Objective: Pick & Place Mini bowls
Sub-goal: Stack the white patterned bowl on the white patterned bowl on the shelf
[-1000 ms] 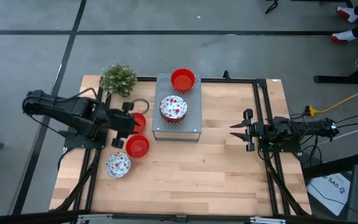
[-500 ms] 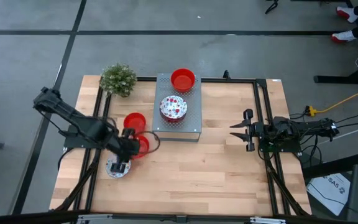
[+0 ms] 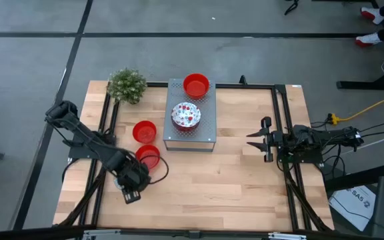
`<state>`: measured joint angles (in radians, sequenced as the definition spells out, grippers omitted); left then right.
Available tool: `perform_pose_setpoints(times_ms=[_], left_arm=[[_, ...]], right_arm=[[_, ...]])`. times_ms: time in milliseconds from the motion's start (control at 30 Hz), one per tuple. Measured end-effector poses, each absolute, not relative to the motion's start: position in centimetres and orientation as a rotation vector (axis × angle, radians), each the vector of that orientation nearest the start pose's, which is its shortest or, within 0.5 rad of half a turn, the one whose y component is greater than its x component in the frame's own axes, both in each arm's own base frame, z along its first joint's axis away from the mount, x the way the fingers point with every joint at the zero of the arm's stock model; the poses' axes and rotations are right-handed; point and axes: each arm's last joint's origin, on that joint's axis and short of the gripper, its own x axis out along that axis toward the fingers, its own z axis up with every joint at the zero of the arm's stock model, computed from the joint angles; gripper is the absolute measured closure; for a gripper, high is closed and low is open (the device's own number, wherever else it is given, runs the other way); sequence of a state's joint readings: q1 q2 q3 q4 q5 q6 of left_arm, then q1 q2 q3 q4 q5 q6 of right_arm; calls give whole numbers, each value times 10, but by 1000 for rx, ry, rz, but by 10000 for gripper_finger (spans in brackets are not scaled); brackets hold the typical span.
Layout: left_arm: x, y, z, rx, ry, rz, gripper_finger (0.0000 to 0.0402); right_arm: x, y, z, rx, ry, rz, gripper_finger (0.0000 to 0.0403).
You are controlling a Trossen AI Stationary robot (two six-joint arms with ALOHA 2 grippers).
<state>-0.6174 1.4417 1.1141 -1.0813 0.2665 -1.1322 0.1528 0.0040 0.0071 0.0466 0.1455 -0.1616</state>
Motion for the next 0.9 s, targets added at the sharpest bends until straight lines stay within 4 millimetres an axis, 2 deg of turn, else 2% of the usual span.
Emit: perform_pose_setpoints(times_ms=[133, 367, 900], left_arm=[[203, -162, 237, -670, 1665, 275, 272], [209, -170, 218, -638, 1656, 413, 272], [219, -176, 185, -536, 1678, 531, 272]], right_arm=[[97, 11, 170, -154, -49, 3, 276], [97, 11, 170, -154, -49, 3, 276], [97, 11, 170, -154, -50, 3, 276]])
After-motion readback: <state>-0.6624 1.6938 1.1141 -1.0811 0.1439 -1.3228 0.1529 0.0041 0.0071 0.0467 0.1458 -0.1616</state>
